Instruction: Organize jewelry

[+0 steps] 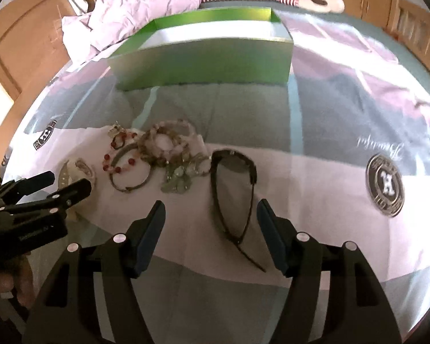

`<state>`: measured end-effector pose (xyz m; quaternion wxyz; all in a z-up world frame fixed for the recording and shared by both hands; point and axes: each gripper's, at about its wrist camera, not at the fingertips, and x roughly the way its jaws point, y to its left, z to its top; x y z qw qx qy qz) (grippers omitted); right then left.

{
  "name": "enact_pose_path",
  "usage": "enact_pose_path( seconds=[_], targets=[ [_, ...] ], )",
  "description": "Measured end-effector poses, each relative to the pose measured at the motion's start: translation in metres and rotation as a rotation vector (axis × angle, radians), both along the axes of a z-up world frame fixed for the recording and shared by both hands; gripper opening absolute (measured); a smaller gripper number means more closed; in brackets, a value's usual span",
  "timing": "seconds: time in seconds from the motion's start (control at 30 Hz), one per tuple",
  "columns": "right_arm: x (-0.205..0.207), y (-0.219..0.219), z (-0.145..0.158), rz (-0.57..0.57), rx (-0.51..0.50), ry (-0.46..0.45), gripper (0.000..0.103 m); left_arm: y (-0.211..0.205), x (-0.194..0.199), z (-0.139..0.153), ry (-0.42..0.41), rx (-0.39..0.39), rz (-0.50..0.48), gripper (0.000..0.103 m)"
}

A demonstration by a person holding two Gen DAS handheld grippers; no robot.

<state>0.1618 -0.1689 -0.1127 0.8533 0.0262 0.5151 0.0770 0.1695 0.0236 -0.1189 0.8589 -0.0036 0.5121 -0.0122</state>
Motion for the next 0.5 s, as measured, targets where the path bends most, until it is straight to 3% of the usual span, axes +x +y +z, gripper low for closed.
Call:
enact_pose_path(
  seconds=[0.13,0.5],
  targets=[
    [-0.001,-0.002,-0.002,-0.032,-0.036,-0.016,0.068,0.002,0.000,0.003,-0.014,-0.008,0.014,0.085],
    [0.004,-0.006,-0.011,-0.059,-0.015,-0.036,0.068,0.006,0.005,-0.007,0.005,0.005,0.043,0.085]
  ],
)
